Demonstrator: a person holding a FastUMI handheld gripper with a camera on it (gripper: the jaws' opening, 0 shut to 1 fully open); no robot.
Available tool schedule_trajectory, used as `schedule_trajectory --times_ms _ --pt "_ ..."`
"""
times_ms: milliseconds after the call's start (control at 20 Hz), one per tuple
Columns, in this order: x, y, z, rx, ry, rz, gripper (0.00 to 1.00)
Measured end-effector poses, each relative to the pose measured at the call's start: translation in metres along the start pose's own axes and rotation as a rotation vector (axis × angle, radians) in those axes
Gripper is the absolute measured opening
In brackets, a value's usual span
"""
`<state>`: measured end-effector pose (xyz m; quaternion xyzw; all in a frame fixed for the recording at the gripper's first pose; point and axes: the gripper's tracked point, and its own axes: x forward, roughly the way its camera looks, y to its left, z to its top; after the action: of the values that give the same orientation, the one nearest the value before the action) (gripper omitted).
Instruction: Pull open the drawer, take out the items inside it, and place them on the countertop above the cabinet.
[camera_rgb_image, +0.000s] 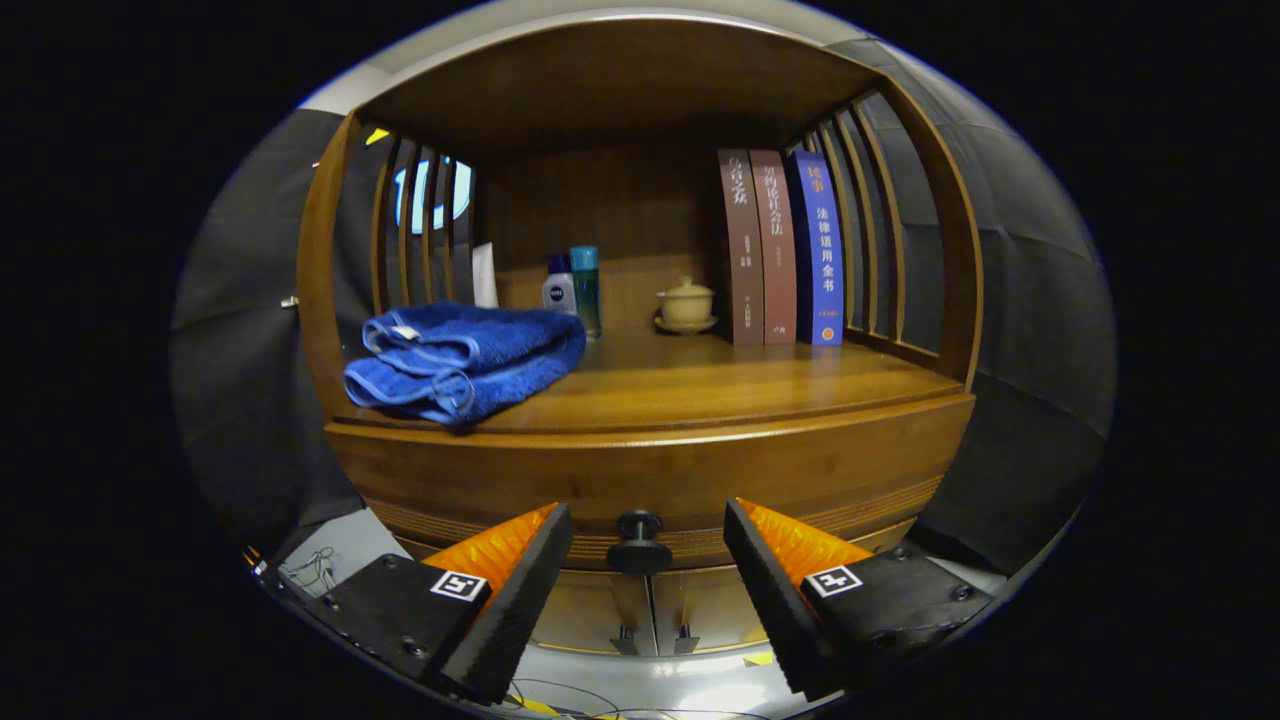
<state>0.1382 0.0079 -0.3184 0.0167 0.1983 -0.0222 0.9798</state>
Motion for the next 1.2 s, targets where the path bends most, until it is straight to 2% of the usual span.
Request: schedule_trajectory --times_ms 200,300,400,450,600,650,1200 --pt "0.021 0.0 -0.023 0.019 0.063 -0.002 0.99" --pt "0.026 -0.003 -0.029 0.005 0.075 -0.017 0.86" --pt "0.024 0.004 -0.029 -0.004 0.075 0.002 0.65" --pt "0.026 0.003 -0.029 -0.015 0.074 -0.001 0.51" --pt "0.029 0.002 -0.03 -0.023 0.076 -0.009 0.45" --pt "0.029 0.002 -0.03 -0.027 0.079 -0.007 0.37" --pt "0.022 0.002 -0.032 -0.024 0.095 -0.017 0.37"
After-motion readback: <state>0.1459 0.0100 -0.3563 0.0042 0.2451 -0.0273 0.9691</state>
